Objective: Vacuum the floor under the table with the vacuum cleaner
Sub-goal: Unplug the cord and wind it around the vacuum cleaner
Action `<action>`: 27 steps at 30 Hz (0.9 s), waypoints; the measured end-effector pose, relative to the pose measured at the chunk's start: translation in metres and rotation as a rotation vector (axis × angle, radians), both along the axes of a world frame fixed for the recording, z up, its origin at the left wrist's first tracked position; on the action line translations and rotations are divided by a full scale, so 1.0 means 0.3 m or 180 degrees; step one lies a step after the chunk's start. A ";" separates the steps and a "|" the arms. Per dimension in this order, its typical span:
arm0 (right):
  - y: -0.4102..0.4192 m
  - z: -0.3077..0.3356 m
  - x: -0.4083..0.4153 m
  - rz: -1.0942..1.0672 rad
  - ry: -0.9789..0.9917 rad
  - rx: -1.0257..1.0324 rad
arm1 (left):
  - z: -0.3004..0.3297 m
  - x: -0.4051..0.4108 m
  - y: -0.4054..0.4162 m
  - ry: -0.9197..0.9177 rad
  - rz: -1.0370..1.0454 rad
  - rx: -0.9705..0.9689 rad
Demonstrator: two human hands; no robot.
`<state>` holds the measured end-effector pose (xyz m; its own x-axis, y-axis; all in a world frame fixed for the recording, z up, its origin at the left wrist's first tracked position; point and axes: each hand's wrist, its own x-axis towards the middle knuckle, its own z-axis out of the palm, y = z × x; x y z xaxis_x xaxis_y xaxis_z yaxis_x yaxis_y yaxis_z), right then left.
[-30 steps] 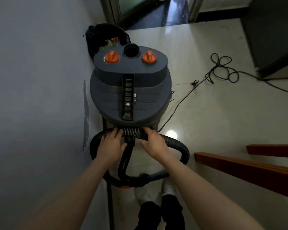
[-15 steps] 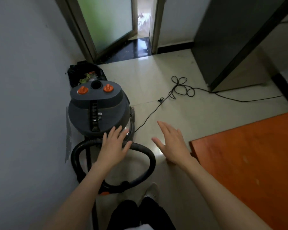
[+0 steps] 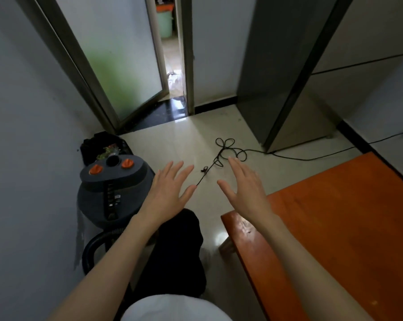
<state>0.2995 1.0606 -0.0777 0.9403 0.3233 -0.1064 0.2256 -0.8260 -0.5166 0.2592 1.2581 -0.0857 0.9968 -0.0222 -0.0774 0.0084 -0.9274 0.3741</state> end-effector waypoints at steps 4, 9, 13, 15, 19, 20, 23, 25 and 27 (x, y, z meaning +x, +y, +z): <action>-0.018 0.027 0.056 -0.0082 -0.0060 0.0071 | 0.056 0.084 -0.013 -0.0158 -0.0185 0.0011; -0.034 0.037 0.165 -0.0174 -0.0201 -0.0018 | 0.084 0.201 -0.043 -0.0127 -0.0408 0.0082; -0.071 0.032 0.266 -0.0410 -0.0247 -0.0127 | 0.052 0.360 -0.065 -0.0204 -0.0645 0.0186; -0.090 0.026 0.335 -0.0541 -0.0251 -0.0202 | 0.026 0.461 -0.083 -0.0184 -0.0723 0.0117; -0.108 0.008 0.538 -0.0877 -0.0306 -0.0257 | -0.008 0.735 -0.106 -0.0140 -0.1048 0.0063; -0.107 0.001 0.603 -0.0991 -0.0311 -0.0273 | -0.011 0.817 -0.107 -0.0103 -0.1173 0.0078; -0.085 -0.020 0.817 -0.1332 -0.0204 -0.0305 | -0.007 1.080 -0.082 -0.0081 -0.1414 0.0050; -0.059 -0.024 0.946 -0.1481 -0.0137 -0.0266 | 0.003 1.237 -0.048 -0.0140 -0.1574 0.0057; -0.038 -0.021 1.055 -0.1604 -0.0093 -0.0184 | -0.005 1.377 -0.014 -0.0138 -0.1686 0.0162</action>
